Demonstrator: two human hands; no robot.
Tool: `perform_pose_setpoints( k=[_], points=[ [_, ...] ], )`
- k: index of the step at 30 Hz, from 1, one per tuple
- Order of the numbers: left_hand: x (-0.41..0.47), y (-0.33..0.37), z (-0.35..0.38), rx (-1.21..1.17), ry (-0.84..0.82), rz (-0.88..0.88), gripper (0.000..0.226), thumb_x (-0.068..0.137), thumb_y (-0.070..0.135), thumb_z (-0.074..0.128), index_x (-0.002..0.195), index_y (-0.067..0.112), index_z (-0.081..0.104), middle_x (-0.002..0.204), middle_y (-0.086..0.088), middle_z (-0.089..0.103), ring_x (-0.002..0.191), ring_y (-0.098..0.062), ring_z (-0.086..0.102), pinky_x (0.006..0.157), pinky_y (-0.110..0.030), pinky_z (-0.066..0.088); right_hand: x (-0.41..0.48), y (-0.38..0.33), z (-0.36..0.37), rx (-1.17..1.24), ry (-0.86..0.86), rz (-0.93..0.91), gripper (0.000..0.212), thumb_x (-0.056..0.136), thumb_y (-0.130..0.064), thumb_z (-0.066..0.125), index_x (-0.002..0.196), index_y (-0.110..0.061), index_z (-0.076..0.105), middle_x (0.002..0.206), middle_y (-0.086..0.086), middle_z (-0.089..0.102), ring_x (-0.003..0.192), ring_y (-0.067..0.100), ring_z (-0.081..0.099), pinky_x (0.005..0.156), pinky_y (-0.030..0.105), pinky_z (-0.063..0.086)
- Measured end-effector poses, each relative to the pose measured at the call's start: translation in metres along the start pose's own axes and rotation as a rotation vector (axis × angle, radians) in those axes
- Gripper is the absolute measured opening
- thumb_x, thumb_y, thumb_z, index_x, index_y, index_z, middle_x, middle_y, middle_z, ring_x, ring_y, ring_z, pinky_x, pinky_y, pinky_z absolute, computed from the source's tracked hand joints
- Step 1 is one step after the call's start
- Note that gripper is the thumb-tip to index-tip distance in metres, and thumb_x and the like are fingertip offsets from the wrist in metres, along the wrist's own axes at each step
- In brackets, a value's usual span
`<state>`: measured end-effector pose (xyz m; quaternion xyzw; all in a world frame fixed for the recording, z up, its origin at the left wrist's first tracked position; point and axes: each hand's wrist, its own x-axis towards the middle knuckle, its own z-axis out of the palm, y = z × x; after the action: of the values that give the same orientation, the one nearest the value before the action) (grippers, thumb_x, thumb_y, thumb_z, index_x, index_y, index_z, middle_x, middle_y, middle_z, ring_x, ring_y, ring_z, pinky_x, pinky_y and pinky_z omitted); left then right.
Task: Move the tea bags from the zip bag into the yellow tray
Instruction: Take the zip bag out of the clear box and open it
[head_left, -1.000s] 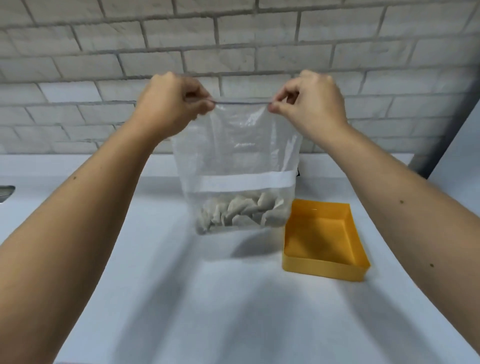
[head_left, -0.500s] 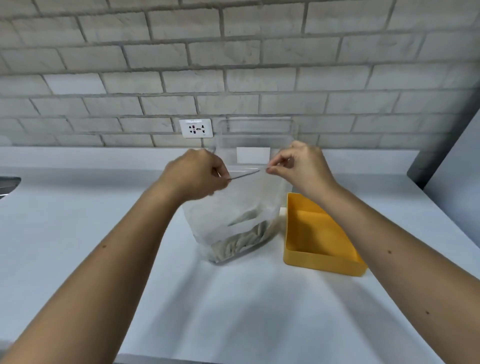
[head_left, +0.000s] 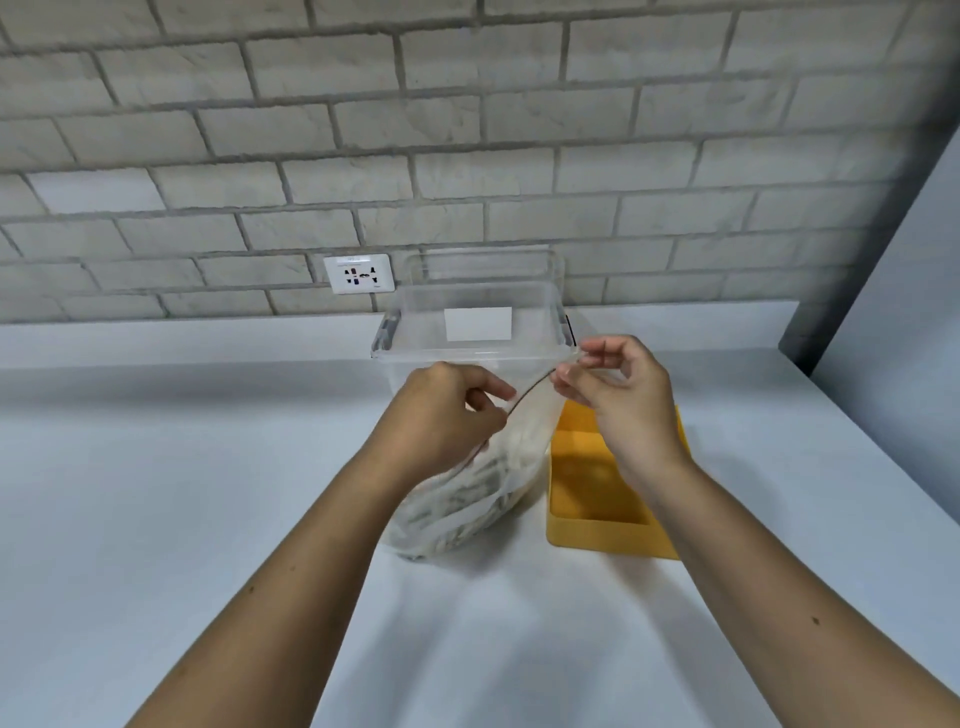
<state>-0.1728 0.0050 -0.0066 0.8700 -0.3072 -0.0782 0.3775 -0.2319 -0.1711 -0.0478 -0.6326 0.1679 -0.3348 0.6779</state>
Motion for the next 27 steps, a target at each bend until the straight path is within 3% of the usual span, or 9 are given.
perform_pose_setpoints(
  k=[2, 5, 10, 15, 20, 27],
  points=[
    [-0.006, -0.002, 0.006, -0.108, -0.065, -0.042, 0.028, 0.088, 0.011, 0.062, 0.108, 0.028, 0.073, 0.074, 0.006, 0.070, 0.061, -0.022, 0.067, 0.061, -0.025, 0.058, -0.005, 0.002, 0.000, 0.152, 0.015, 0.155, 0.030, 0.083, 0.002, 0.071, 0.109, -0.004, 0.057, 0.092, 0.010, 0.062, 0.079, 0.024, 0.072, 0.076, 0.033, 0.060],
    [-0.010, -0.003, 0.014, -0.235, -0.188, -0.085, 0.038, 0.088, 0.010, 0.060, 0.119, 0.031, 0.068, 0.080, 0.006, 0.062, 0.064, -0.015, 0.062, 0.060, -0.028, 0.059, -0.012, 0.003, 0.000, 0.265, -0.010, 0.315, 0.036, 0.083, -0.005, 0.073, 0.114, 0.001, 0.056, 0.091, 0.014, 0.066, 0.072, 0.022, 0.071, 0.070, 0.033, 0.060],
    [-0.009, -0.007, 0.017, -0.362, -0.329, -0.086, 0.046, 0.089, 0.010, 0.065, 0.125, 0.037, 0.061, 0.082, 0.004, 0.057, 0.067, -0.013, 0.058, 0.062, -0.029, 0.057, -0.021, 0.003, 0.000, 0.244, -0.107, 0.377, 0.019, 0.086, -0.014, 0.071, 0.100, -0.002, 0.069, 0.086, 0.014, 0.069, 0.071, 0.021, 0.069, 0.065, 0.032, 0.059],
    [-0.002, -0.008, 0.026, -0.388, -0.109, -0.061, 0.023, 0.087, 0.033, 0.074, 0.108, 0.028, 0.070, 0.092, 0.000, 0.067, 0.072, -0.010, 0.064, 0.063, -0.029, 0.059, -0.027, 0.000, 0.003, 0.223, -0.155, 0.369, 0.015, 0.087, -0.011, 0.069, 0.096, 0.001, 0.070, 0.078, 0.011, 0.070, 0.066, 0.019, 0.069, 0.065, 0.033, 0.059],
    [0.003, -0.009, 0.032, -0.391, 0.023, -0.068, 0.019, 0.084, 0.032, 0.077, 0.100, 0.021, 0.072, 0.086, -0.001, 0.070, 0.066, -0.006, 0.066, 0.056, -0.022, 0.056, -0.027, 0.002, 0.007, 0.194, -0.153, 0.380, 0.015, 0.085, -0.007, 0.070, 0.098, 0.002, 0.071, 0.077, 0.011, 0.071, 0.064, 0.018, 0.068, 0.060, 0.030, 0.059],
    [0.007, -0.017, 0.034, -0.487, 0.074, -0.129, 0.010, 0.091, 0.020, 0.069, 0.089, 0.016, 0.078, 0.083, -0.004, 0.076, 0.072, -0.014, 0.069, 0.063, -0.029, 0.060, -0.023, 0.009, 0.011, 0.159, -0.177, 0.349, 0.011, 0.090, -0.008, 0.064, 0.095, -0.001, 0.071, 0.078, 0.011, 0.070, 0.063, 0.017, 0.065, 0.061, 0.029, 0.058]
  ],
)
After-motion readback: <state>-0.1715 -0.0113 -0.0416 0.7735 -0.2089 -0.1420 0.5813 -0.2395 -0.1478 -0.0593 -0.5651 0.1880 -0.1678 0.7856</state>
